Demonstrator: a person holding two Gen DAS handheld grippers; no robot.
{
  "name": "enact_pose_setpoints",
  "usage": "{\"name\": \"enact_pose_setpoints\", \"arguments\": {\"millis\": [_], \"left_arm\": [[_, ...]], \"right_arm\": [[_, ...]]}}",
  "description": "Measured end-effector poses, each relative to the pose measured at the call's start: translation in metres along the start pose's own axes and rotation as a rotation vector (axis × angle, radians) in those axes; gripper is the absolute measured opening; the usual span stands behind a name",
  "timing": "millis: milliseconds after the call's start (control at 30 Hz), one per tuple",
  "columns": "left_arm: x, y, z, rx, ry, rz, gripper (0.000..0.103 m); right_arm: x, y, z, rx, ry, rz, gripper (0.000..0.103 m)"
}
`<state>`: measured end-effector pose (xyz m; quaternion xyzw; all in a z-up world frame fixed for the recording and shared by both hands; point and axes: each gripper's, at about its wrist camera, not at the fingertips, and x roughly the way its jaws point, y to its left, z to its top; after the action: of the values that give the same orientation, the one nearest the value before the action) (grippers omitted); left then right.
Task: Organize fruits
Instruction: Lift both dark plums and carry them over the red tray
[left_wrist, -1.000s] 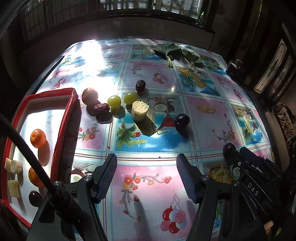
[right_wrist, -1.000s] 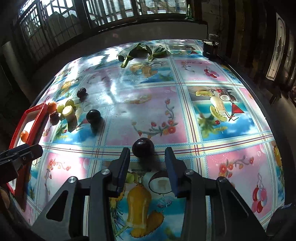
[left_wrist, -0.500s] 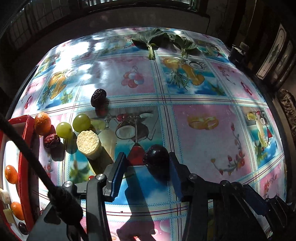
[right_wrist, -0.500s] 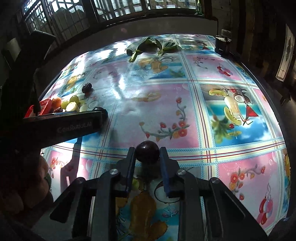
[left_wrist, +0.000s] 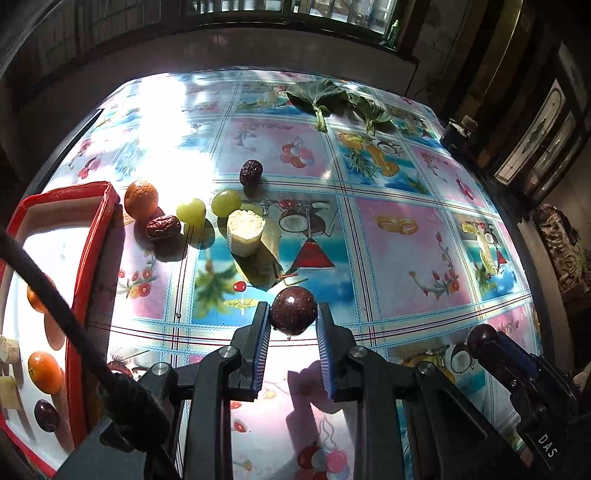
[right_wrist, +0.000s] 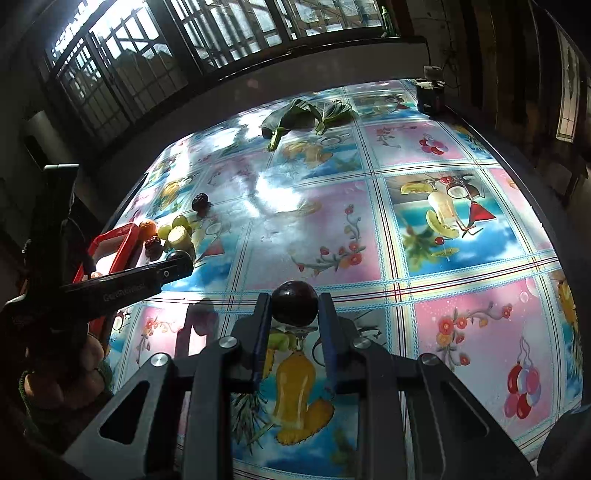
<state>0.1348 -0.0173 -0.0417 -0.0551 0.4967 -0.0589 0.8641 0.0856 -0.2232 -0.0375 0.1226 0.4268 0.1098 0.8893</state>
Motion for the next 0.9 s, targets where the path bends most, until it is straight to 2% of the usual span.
{"name": "enact_pose_setpoints", "arguments": {"millis": [100, 200, 300, 500, 667, 767, 900], "left_arm": [[-0.018, 0.016, -0.010, -0.035, -0.023, 0.017, 0.024], [-0.033, 0.032, -0.021, -0.069, -0.043, 0.076, 0.024], [-0.044, 0.046, -0.029, -0.097, -0.057, 0.096, 0.023], [-0.057, 0.056, -0.044, -0.096, -0.078, 0.121, 0.024], [-0.066, 0.061, -0.051, -0.090, -0.096, 0.164, 0.024], [-0.071, 0.066, -0.053, -0.095, -0.109, 0.192, 0.024], [-0.075, 0.073, -0.056, -0.100, -0.121, 0.231, 0.024]], "right_arm": [[0.000, 0.008, -0.005, 0.012, 0.012, 0.045, 0.027], [0.001, 0.023, -0.010, -0.012, 0.022, 0.054, 0.027], [-0.001, 0.039, -0.017, -0.040, 0.026, 0.067, 0.027], [-0.001, 0.062, -0.023, -0.064, 0.032, 0.084, 0.027], [0.002, 0.066, -0.020, -0.036, 0.034, 0.056, 0.027], [-0.005, 0.078, -0.019, -0.071, 0.003, 0.055, 0.027], [-0.005, 0.089, -0.020, -0.086, 0.009, 0.071, 0.027]]}}
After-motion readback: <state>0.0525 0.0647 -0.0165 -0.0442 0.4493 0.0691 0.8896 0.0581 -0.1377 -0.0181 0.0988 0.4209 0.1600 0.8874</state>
